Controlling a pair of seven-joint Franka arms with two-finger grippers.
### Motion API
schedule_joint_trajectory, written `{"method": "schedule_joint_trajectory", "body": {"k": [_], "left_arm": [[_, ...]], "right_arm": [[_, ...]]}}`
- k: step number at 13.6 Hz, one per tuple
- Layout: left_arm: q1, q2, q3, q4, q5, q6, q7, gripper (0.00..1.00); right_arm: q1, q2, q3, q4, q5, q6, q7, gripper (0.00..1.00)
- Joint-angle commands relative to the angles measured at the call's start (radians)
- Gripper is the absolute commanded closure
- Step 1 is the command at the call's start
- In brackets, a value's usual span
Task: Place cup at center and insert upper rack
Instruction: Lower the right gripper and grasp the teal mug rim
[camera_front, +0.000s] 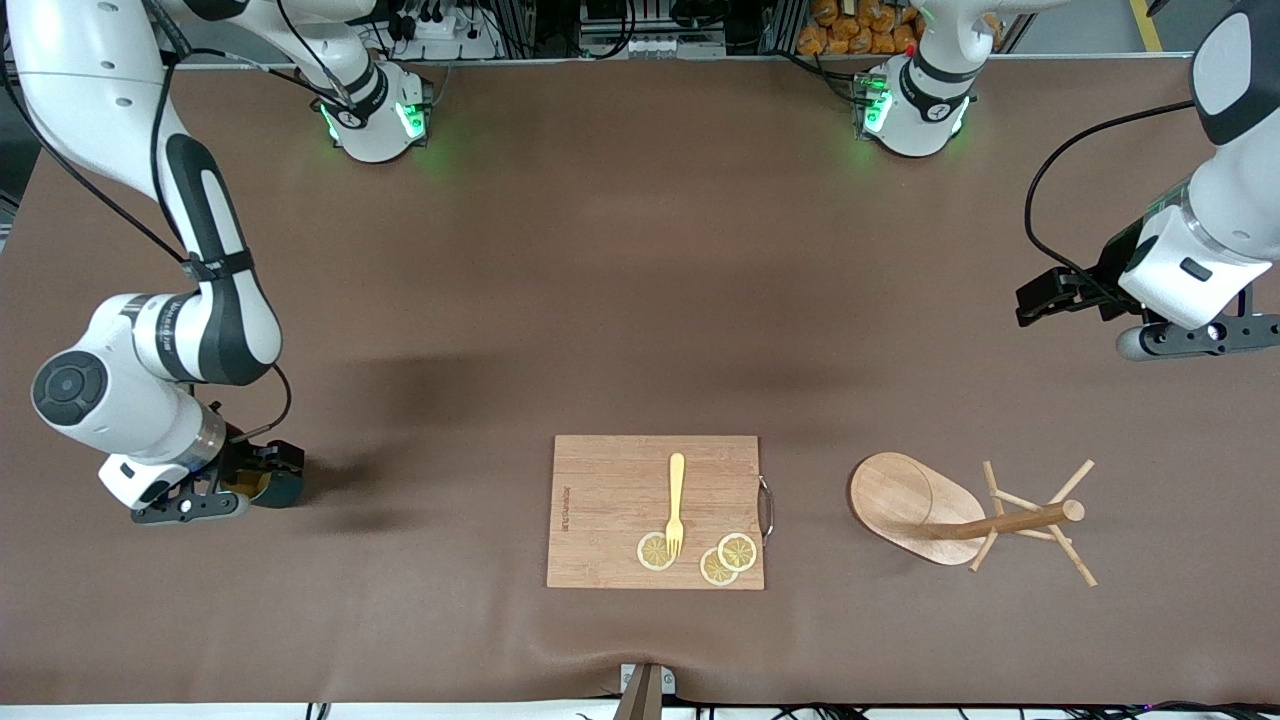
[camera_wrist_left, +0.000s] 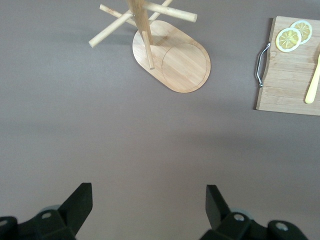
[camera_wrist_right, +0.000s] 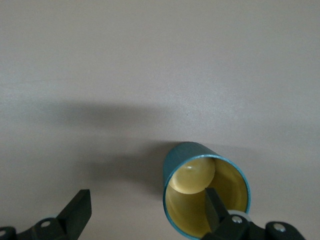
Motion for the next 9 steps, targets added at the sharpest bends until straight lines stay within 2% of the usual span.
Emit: {"method": "schedule_joint_trajectory", "body": {"k": [1,5,9], "left_arm": [[-0.002,0.002,-0.004,0.014,0.006,-0.002,-0.010,0.00],[-0.005,0.003,-0.003,0.013,0.010,0.000,-0.010,0.00],[-0.005,0.002,-0.003,0.014,0.015,0.000,-0.008,0.00]], "right_arm": [[-0.002,0.031,-0.003,0.019,0.004,0.004,-0.021,0.00],[-0.002,0.062,-0.003,0.021,0.001,0.008,-0.036,0.00],[-0.007,0.076,-0.003,0.019,0.001,0.051,-0.157,0.00]]}}
